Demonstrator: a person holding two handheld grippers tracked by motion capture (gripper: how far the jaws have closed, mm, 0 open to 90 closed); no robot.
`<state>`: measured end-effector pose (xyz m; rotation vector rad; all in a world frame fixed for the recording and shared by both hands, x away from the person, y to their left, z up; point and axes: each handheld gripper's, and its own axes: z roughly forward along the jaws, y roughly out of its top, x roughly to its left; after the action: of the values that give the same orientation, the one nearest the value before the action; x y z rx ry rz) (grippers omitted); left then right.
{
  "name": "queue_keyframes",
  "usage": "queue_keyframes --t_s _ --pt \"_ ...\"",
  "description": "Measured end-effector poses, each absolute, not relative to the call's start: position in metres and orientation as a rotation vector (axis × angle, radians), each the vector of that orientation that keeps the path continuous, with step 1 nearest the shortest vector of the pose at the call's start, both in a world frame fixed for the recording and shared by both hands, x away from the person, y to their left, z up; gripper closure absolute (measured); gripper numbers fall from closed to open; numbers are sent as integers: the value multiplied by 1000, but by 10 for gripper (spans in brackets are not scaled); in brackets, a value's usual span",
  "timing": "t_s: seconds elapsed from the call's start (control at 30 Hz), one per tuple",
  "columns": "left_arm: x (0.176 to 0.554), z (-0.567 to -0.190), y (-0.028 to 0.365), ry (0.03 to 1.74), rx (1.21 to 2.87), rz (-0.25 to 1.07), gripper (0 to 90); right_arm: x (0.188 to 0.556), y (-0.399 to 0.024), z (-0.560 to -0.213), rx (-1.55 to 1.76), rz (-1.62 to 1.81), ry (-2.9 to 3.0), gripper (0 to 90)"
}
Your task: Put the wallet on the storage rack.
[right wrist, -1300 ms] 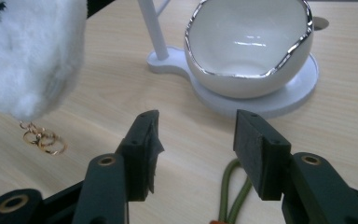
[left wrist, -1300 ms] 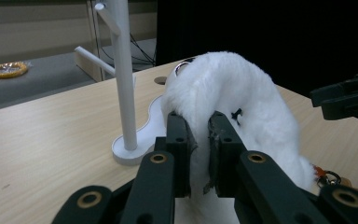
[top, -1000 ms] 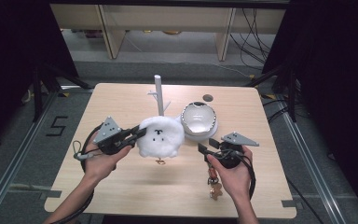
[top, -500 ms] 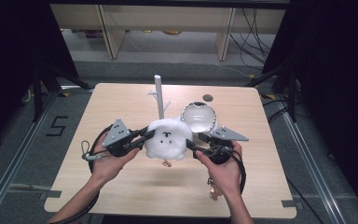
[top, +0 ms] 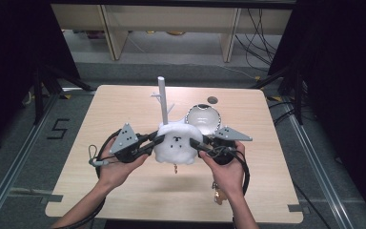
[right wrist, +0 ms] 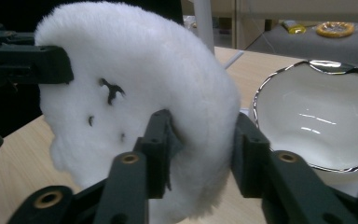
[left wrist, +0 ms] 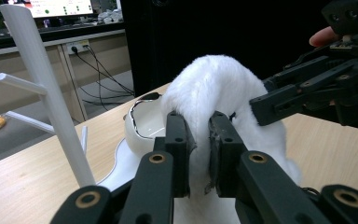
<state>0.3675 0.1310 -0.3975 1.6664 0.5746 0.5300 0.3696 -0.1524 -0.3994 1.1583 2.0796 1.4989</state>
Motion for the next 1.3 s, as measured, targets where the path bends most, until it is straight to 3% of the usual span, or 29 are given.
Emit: queue_keyframes --t_s 0.13,0.37,0.53,0.63,0.77,1.3 --pt "368 -398 132 578 1654 533 788 368 -154 -398 1109 1503 2046 750" --pt "369 -398 132 560 1629 534 752 364 -153 -396 1066 1509 2006 789" --pt "373 -396 135 555 1604 521 633 361 -155 -392 1020 1513 1953 800" --pt "373 -395 138 552 1602 539 468 361 -157 -390 984 1510 1944 803" --pt "370 -396 148 564 1584 584 388 363 -160 -388 975 1510 1927 803" --pt "341 -443 216 766 1520 643 361 367 -176 -383 1011 1514 1846 802"
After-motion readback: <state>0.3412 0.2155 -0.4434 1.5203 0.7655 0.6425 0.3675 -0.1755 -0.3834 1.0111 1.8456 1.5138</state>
